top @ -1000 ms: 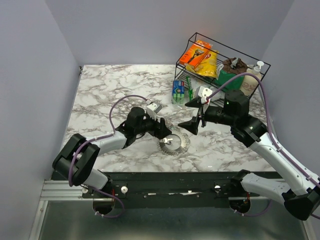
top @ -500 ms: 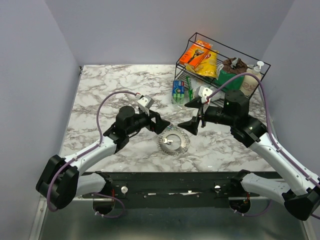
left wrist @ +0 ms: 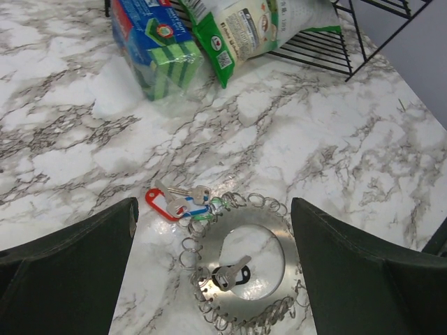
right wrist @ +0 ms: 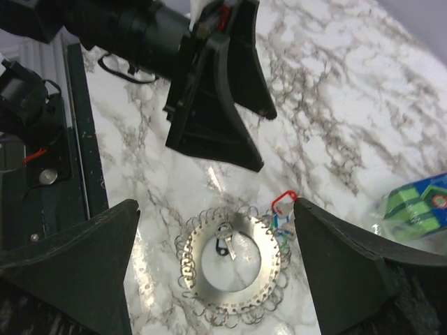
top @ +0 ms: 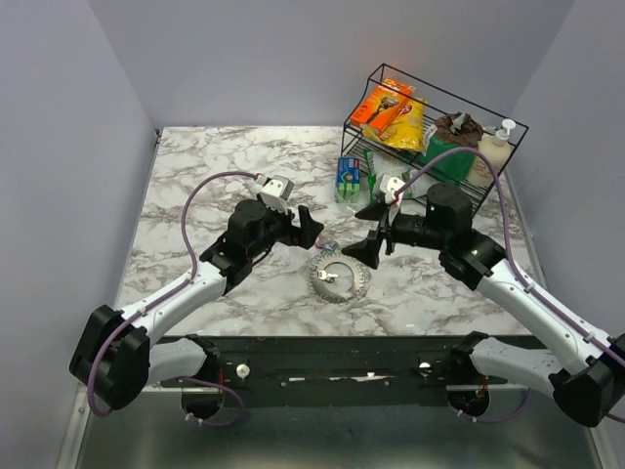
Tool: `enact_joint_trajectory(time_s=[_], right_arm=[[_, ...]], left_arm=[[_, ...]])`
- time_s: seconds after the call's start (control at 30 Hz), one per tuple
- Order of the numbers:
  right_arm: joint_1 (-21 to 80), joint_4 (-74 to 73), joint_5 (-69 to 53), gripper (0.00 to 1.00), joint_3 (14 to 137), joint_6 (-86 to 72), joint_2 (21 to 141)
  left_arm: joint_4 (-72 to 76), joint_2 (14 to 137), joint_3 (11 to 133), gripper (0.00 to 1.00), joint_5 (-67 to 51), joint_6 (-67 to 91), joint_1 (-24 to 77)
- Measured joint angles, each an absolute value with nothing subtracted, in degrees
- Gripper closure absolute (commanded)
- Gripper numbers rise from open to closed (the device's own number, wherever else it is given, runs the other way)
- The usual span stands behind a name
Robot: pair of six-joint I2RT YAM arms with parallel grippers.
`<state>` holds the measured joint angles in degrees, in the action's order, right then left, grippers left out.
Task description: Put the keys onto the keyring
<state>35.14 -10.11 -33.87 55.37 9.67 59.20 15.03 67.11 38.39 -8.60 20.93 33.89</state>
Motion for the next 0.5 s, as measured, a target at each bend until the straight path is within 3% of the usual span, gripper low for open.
enact_joint_trajectory(time_s=[0.17, 0.5], right_arm=[[35.1, -6.9, -31.1, 0.0, 49.5, 5.3, 60.9], [33.1, -5.2, -11.4, 0.0, 47.7, -3.7, 63.1]], left_arm=[[11.4, 67.4, 39.9, 0.01, -3.6, 21.1, 33.9], [7.0, 63.6, 40.5, 0.01, 3.5, 20.9, 33.9]])
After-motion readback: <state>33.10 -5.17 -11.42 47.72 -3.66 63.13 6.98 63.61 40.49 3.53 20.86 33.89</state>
